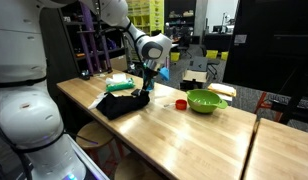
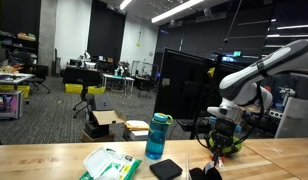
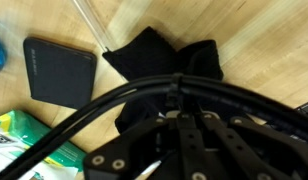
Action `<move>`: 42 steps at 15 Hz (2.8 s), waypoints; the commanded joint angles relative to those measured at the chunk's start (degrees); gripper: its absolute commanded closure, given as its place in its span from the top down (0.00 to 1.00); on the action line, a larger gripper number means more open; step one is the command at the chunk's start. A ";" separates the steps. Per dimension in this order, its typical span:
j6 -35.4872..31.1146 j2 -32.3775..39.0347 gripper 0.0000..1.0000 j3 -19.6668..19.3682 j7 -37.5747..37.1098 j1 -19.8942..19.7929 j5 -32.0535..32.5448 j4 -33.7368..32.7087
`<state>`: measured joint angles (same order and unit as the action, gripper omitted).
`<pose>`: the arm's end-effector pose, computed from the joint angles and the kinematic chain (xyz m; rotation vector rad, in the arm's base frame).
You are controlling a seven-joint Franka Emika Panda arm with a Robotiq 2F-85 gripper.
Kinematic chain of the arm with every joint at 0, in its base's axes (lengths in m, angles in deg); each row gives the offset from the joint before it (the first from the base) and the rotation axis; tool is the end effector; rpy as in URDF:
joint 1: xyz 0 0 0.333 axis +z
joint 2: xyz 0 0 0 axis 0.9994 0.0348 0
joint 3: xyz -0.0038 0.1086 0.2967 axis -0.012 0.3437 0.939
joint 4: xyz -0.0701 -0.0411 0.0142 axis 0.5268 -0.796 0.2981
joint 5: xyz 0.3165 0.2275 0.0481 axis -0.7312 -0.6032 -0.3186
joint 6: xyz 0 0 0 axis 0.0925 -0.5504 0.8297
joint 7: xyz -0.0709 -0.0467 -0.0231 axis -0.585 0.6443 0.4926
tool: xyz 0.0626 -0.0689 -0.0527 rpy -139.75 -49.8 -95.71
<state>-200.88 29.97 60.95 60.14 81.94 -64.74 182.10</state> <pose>0.5379 -0.0288 0.3135 -1.3730 -2.4335 -0.3229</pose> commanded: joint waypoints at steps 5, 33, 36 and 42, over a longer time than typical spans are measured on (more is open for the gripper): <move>-0.68 -7.60 0.01 1.12 -6.13 3.41 -1.28 4.34; 0.10 -29.66 0.01 1.61 -21.58 13.95 0.94 21.07; 3.21 -27.13 0.01 0.81 -19.81 14.10 2.24 20.14; 4.08 -19.42 0.01 -0.70 -17.90 12.65 4.89 16.18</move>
<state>-197.61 6.08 61.08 41.30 94.85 -61.41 201.50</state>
